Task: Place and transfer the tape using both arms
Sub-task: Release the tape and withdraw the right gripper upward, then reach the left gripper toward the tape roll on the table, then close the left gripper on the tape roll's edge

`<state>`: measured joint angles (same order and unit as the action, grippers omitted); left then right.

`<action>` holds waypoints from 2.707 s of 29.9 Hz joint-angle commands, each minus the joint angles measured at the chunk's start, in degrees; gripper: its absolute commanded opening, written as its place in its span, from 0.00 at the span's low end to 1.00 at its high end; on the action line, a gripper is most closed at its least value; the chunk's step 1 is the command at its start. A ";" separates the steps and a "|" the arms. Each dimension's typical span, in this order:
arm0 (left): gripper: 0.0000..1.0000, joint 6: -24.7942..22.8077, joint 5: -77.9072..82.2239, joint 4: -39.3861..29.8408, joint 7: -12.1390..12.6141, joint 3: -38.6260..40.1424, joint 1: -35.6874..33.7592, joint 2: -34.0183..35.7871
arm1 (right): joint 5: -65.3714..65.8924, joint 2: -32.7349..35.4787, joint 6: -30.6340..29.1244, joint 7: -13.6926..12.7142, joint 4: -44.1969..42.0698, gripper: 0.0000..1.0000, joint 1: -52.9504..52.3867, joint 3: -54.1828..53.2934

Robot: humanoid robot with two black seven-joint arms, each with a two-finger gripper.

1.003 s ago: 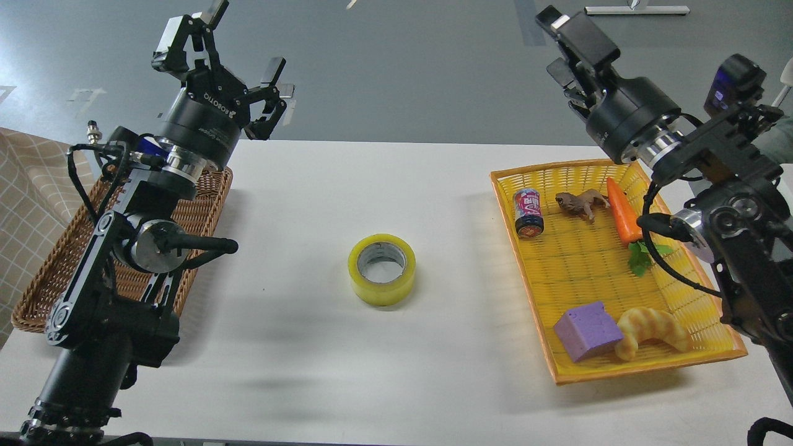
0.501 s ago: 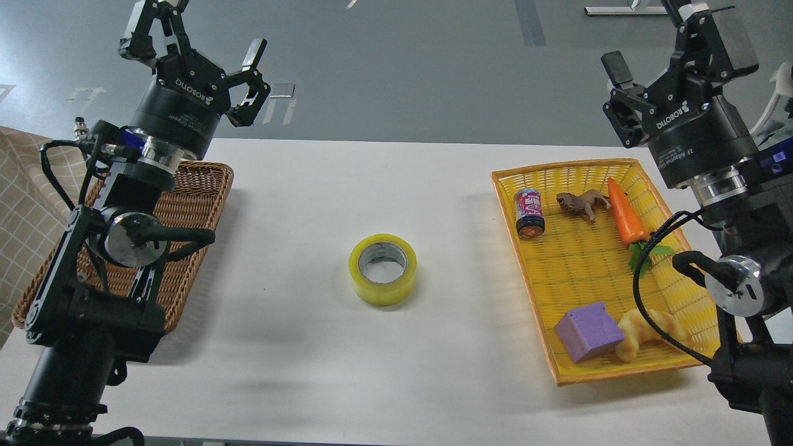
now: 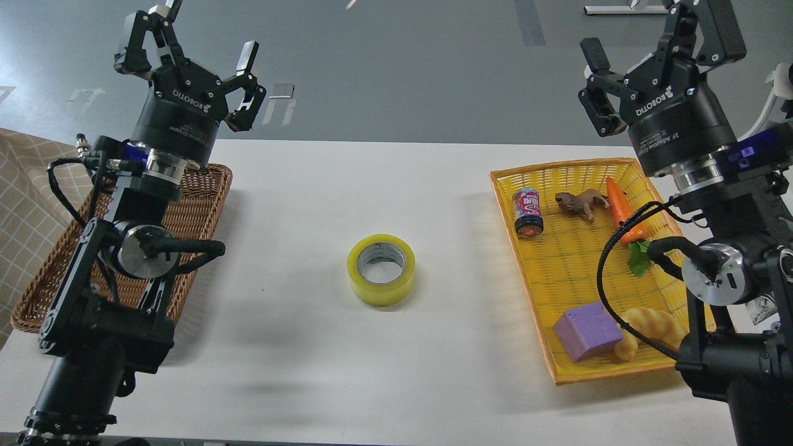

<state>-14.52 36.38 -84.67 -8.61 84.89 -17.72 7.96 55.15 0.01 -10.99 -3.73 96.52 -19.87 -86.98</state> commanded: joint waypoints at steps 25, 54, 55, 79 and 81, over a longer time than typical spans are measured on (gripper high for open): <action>0.98 2.48 60.45 -4.19 -3.69 -11.68 -0.04 8.38 | -0.92 0.43 -1.67 -0.13 -1.07 1.00 -1.22 0.59; 0.97 16.45 88.62 22.36 -3.60 -52.46 -14.98 5.49 | -0.92 -0.01 -1.23 0.22 1.48 0.98 -0.08 -3.36; 0.97 16.63 88.62 22.44 -3.60 -52.55 -14.98 5.49 | -0.92 -0.01 -1.23 0.48 1.48 0.98 0.18 -3.80; 0.97 23.75 88.62 27.81 -5.36 -55.98 -12.96 8.39 | -0.92 -0.01 -1.32 1.45 2.53 0.98 4.40 -5.65; 0.97 23.75 88.62 28.07 -5.45 -56.07 -12.78 8.83 | -0.92 -0.01 -1.32 1.54 2.62 0.98 4.67 -5.57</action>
<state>9.21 125.00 -56.92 -13.97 29.01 -30.74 16.36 54.22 0.00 -12.30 -2.26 98.89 -15.67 -92.67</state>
